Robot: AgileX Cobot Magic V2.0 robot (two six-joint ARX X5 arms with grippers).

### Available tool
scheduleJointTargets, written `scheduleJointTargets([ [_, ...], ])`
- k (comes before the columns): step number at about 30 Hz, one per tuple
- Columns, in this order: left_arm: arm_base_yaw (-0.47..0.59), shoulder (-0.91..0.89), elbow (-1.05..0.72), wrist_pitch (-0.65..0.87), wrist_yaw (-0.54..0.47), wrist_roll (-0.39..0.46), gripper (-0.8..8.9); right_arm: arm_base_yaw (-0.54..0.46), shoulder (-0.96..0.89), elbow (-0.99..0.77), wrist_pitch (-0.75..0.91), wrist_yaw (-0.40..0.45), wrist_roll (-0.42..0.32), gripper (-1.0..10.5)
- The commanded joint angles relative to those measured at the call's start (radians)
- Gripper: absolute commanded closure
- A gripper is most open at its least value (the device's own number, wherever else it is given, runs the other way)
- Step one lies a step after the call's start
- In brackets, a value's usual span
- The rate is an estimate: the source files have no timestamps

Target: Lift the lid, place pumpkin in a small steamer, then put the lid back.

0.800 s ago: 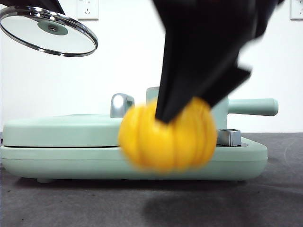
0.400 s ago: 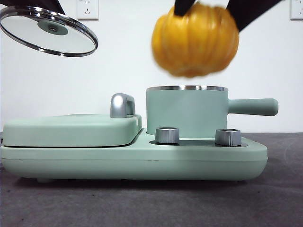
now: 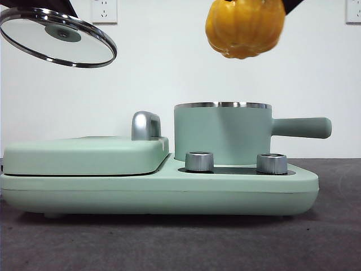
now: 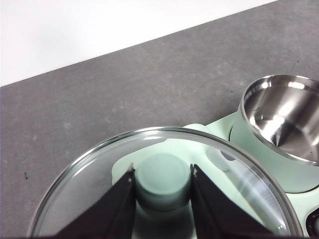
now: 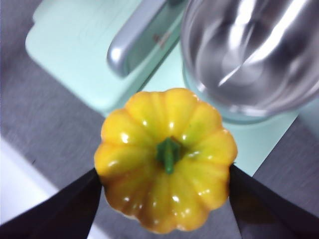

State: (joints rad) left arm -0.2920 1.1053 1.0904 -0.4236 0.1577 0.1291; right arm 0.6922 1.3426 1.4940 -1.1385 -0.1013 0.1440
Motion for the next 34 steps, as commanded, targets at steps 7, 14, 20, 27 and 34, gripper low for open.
scheduleJointTargets([
  [7,-0.002,-0.003,0.017,0.028,0.003,-0.007,8.03,-0.072,0.180,0.188,0.008,0.081,-0.140,6.6],
  [14,-0.002,-0.003,0.017,0.028,0.003,-0.007,8.03,-0.112,0.322,0.257,0.048,0.084,-0.185,6.6],
  [20,-0.002,-0.003,0.017,0.029,0.003,-0.007,8.03,-0.133,0.406,0.257,0.129,0.109,-0.204,6.6],
  [27,-0.002,-0.003,0.017,0.040,0.003,-0.007,8.03,-0.139,0.472,0.257,0.189,0.109,-0.219,6.6],
  [34,-0.002,-0.003,0.017,0.053,0.003,-0.007,8.03,-0.140,0.529,0.257,0.221,0.102,-0.239,6.6],
])
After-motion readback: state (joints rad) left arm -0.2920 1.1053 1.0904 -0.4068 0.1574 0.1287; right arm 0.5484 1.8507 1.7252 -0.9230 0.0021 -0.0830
